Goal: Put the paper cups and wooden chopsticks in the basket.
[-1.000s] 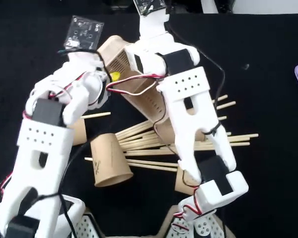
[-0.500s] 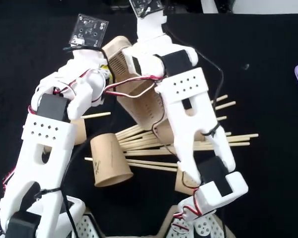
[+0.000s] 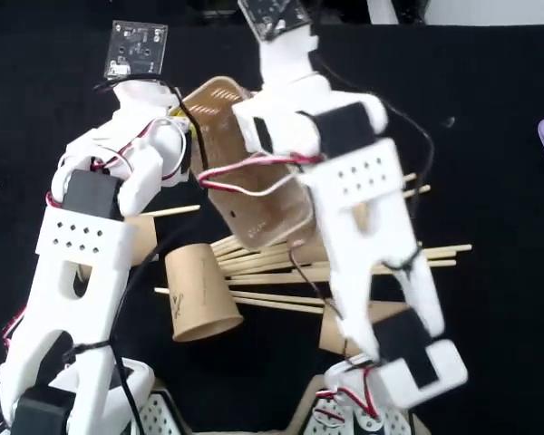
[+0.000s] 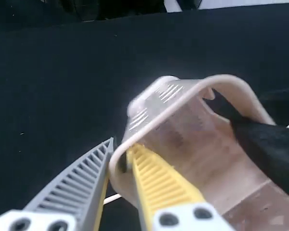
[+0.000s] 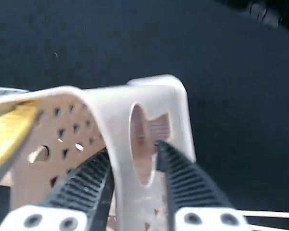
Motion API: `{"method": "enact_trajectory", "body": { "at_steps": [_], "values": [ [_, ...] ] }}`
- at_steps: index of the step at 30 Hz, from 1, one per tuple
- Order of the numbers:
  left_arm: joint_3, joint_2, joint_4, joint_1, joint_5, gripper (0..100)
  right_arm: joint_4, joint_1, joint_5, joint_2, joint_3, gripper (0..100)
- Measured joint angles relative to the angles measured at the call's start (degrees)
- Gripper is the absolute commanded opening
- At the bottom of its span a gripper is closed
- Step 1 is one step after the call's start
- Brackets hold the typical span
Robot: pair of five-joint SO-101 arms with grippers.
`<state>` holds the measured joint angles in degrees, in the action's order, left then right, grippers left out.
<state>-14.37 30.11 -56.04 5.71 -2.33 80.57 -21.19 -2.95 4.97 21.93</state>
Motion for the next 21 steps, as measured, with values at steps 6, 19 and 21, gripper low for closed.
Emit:
{"method": "enact_trajectory", "body": {
  "at_steps": [6, 19, 21],
  "values": [
    [-1.58, -0.18, 0.97, -2.81, -5.10, 3, 0.26, 0.62, 0.62, 14.95, -13.71, 18.0],
    [-7.65, -0.09, 7.12, -4.84, -13.10, 3, -26.55, 0.09, 1.85, 54.42, -68.04, 18.4],
    [-7.65, -0.09, 7.12, -4.84, -15.38, 3, -28.04, 0.44, 3.43, 53.71, -68.84, 18.4]
  ]
}}
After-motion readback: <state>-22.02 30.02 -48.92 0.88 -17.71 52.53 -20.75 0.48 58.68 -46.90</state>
